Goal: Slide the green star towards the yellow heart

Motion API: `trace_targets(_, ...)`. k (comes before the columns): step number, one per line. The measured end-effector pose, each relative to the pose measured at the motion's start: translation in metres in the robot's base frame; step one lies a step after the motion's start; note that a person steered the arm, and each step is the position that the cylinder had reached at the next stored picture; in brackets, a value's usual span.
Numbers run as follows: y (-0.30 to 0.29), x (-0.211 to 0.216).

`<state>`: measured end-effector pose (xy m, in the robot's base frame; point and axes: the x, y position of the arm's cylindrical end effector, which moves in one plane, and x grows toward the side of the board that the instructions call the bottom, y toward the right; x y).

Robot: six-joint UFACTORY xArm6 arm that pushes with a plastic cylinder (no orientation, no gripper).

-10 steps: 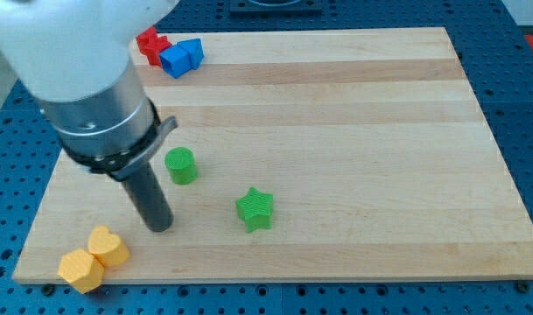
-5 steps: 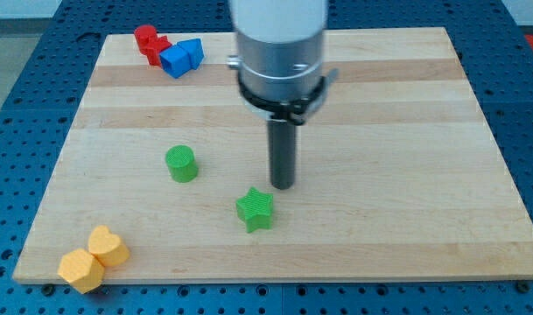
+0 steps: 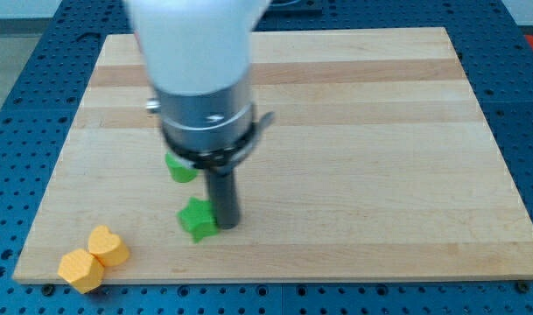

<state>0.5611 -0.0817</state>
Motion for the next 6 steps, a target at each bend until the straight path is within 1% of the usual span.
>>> trace_targets(1, -0.018, 0.006)
trace_targets(5, -0.035, 0.007)
trace_targets(6, -0.035, 0.0)
